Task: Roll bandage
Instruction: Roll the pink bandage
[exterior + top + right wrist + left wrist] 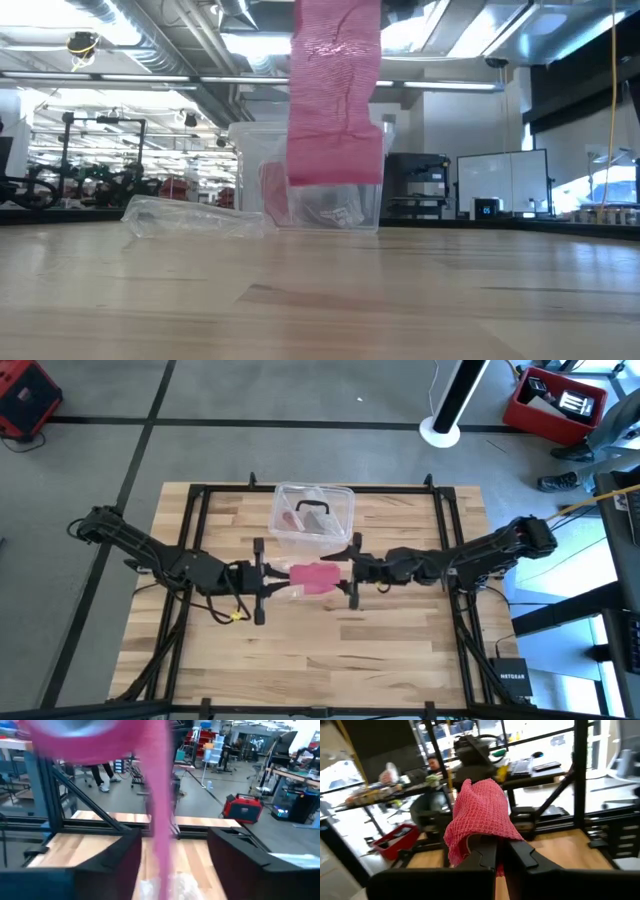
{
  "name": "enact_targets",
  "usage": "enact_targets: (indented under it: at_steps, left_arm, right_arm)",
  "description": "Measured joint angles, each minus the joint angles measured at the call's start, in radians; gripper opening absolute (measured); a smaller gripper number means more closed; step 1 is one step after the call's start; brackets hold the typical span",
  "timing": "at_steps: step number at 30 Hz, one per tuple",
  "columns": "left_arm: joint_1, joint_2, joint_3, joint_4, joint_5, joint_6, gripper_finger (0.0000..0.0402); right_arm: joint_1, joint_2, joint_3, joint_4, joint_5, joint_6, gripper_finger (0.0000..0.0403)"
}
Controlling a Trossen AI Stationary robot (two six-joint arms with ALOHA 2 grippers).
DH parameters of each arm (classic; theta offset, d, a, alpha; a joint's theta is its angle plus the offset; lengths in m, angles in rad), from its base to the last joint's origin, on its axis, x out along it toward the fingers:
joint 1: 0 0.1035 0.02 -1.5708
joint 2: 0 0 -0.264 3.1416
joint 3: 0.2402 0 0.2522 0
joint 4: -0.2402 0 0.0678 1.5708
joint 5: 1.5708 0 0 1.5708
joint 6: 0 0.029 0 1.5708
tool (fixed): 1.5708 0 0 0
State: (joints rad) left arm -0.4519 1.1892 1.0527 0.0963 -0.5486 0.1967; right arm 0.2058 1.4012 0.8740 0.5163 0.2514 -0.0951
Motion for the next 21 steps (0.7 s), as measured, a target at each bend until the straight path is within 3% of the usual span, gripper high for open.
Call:
enact_targets:
  at_steps: [2,6,7,11,17,21]
  left_arm:
    - [0.0,0.0,0.0,0.0,0.023,-0.005,0.0002]
    - [-0.011,0.0,0.0,-0.001,0.048,-0.026,0.0002]
    - [-0.018,0.0,0.0,-0.001,0.059,-0.028,0.0002]
    - [-0.054,0.0,0.0,-0.007,0.14,-0.055,0.0002]
    - [-0.106,0.0,-0.001,0.015,0.357,-0.078,0.0002]
    - [-0.122,0.0,-0.002,0.103,0.342,-0.016,0.0002]
  right_arm:
    - [-0.012,0.002,0.006,0.01,-0.008,-0.057,0.0174]
    - [-0.034,-0.007,0.006,0.006,-0.038,-0.196,0.0037]
    - [-0.04,-0.013,0.006,0.003,-0.05,-0.229,0.0019]
    - [-0.064,-0.029,0.006,0.003,-0.004,-0.326,0.0012]
    - [-0.128,-0.042,0.007,-0.022,0.03,-0.397,0.0004]
    - [-0.132,-0.037,0.007,-0.02,-0.028,-0.358,0.0004]
